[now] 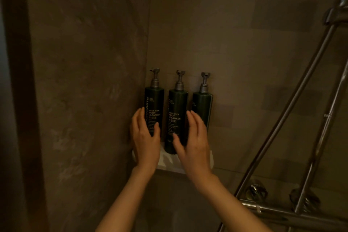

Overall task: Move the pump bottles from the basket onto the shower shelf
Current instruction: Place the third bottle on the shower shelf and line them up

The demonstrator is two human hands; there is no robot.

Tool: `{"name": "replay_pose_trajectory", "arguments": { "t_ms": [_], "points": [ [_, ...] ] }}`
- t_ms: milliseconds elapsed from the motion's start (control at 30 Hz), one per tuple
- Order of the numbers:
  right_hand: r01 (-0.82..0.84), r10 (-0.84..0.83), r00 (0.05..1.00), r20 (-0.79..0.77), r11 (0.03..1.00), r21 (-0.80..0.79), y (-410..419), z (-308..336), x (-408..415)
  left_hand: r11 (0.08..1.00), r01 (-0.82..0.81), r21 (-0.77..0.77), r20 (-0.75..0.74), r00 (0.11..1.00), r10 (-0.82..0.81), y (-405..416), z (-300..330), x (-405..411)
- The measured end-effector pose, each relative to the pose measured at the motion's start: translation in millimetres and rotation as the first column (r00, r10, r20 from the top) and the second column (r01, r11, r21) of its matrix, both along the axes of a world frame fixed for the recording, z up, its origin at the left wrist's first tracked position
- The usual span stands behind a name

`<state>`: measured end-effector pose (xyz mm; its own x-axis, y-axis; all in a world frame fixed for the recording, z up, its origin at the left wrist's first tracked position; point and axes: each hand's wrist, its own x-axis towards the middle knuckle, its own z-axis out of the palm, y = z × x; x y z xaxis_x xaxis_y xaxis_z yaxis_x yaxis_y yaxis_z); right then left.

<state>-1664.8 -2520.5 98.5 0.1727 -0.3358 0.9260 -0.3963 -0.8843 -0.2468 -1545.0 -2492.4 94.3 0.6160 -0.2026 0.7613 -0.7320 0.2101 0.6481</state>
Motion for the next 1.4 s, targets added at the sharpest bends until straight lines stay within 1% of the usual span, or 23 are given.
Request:
{"name": "replay_pose_trajectory", "arguments": {
  "t_ms": [133, 267, 433, 800, 900, 1000, 1067, 1167, 1233, 1300, 1400],
  "points": [
    [0.100, -0.101, 0.986, -0.135, 0.995, -0.016, -1, -10, 27, 0.990, 0.026, 0.136, -0.034, 0.999, -0.021, -9, -6, 8],
    [0.192, -0.194, 0.958, -0.210, 0.981, -0.030, -12, -16, 40, 0.981, 0.083, 0.176, -0.064, 0.995, -0.073, -15, -13, 13],
    [0.209, -0.201, 0.949, -0.243, 0.978, 0.006, -20, -22, 41, 0.984, 0.093, 0.152, -0.058, 0.995, -0.085, -17, -16, 15],
    [0.203, -0.193, 0.954, -0.228, 0.979, 0.019, -22, -25, 43, 0.985, 0.103, 0.142, -0.039, 0.994, -0.098, -16, -18, 19],
    [0.203, -0.193, 0.955, -0.225, 0.979, 0.025, -22, -26, 41, 0.986, 0.075, 0.149, -0.022, 0.997, -0.073, -15, -17, 17],
    [0.170, -0.164, 0.970, -0.181, 0.985, 0.014, -19, -24, 39, 0.993, -0.011, 0.121, 0.035, 0.999, 0.007, -10, -18, 10],
    [0.138, -0.138, 0.982, -0.129, 0.990, -0.009, -16, -20, 34, 0.996, -0.064, 0.065, 0.127, 0.990, 0.055, -7, -17, 3],
    [0.121, -0.123, 0.992, -0.015, 0.989, -0.091, -15, -15, 19, 0.999, -0.031, 0.020, 0.284, 0.959, 0.024, -5, -17, -9],
    [0.122, -0.114, 0.991, 0.076, 0.988, -0.100, -18, -12, 6, 0.998, 0.021, 0.051, 0.312, 0.949, -0.036, -7, -16, -17],
    [0.099, -0.098, 0.984, 0.151, 0.995, 0.002, -22, -9, -4, 0.992, 0.067, 0.111, 0.279, 0.956, -0.096, -10, -16, -25],
    [0.011, -0.061, 0.979, 0.193, 0.968, 0.252, -33, -10, -11, 0.975, 0.111, 0.194, 0.179, 0.973, -0.147, -18, -19, -31]
  ]
}}
